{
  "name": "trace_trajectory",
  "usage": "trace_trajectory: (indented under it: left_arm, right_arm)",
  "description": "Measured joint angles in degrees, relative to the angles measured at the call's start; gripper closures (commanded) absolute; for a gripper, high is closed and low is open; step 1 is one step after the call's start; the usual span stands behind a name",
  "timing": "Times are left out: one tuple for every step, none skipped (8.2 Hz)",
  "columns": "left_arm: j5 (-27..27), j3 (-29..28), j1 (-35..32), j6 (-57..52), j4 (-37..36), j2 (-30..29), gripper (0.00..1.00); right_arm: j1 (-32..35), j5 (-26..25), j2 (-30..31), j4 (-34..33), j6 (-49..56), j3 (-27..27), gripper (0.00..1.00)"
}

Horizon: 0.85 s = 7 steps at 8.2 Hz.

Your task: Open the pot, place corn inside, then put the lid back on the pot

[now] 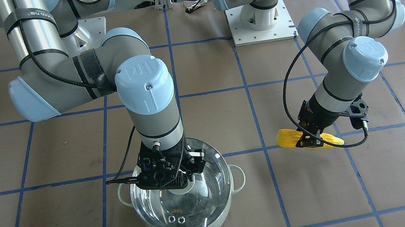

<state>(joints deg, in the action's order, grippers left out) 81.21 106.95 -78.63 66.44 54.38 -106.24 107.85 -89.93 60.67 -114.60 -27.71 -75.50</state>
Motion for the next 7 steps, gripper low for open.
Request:
trace_trajectory:
  left_arm:
    - [0.06, -0.49, -0.24, 1.09, 0.26, 0.18, 1.00]
    - [0.12, -1.11, -0.58, 2.01, 0.60, 0.35, 1.00]
    - [0.26, -1.84, -0.92, 2.53, 1.30, 0.48, 1.00]
    - [0.81, -2.84, -1.46, 2.97, 2.32, 0.60, 1.00]
    - [1.46, -4.01, -2.40, 4.27, 3.26, 0.68, 1.00]
    - [1.83, -5.09, -3.56, 6.53, 3.97, 0.68, 1.00]
    - [1.95, -5.97, -4.86, 9.34, 4.38, 0.71, 1.00]
  right_arm:
    - [0.00, 0.16, 0.11, -0.01, -0.08, 0.05, 0.71]
    - [-0.01, 0.23, 0.21, -0.01, -0.16, 0.12, 0.71]
    - [-0.05, 0.27, 0.65, 0.04, -0.10, 0.22, 0.71]
    - [-0.15, 0.28, 1.87, 0.22, 0.49, 0.24, 0.71]
    - [-0.60, 0.28, 3.55, 0.90, 1.32, 0.23, 0.70]
    - [-1.41, 0.32, 5.57, 2.51, 2.16, 0.01, 0.70]
    - [-3.09, 0.76, 8.05, 5.18, 3.53, -0.33, 0.69]
